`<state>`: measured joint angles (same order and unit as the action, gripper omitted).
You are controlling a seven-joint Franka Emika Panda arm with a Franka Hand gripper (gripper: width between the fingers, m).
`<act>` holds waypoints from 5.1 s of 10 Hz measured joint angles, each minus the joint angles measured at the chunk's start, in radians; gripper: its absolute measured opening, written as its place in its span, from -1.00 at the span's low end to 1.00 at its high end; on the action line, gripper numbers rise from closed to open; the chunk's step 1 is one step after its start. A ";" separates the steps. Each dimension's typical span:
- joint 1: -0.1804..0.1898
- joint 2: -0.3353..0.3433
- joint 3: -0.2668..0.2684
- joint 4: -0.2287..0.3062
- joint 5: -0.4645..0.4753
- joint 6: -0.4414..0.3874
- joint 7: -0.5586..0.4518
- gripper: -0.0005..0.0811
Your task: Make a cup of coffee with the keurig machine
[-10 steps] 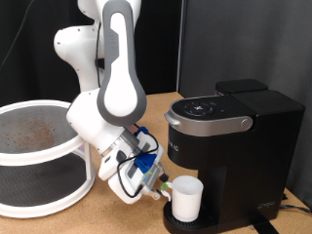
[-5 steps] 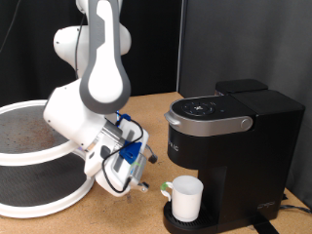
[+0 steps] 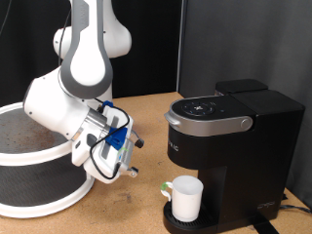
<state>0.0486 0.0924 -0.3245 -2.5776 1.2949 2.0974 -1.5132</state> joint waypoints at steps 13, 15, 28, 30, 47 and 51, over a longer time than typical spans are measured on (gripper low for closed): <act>-0.049 -0.310 -0.044 -0.057 -0.036 -0.284 -0.003 0.98; -0.048 -0.359 -0.038 -0.053 -0.036 -0.323 0.003 0.98; -0.030 -0.583 0.182 0.044 -0.140 -0.143 0.155 0.98; -0.027 -0.540 0.223 0.145 -0.320 -0.253 0.308 0.98; -0.026 -0.322 0.479 0.410 -1.040 0.000 0.572 0.98; -0.032 -0.218 0.461 0.525 -1.016 -0.132 0.612 0.98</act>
<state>0.0163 -0.1256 0.1365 -2.0530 0.2793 1.9656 -0.9009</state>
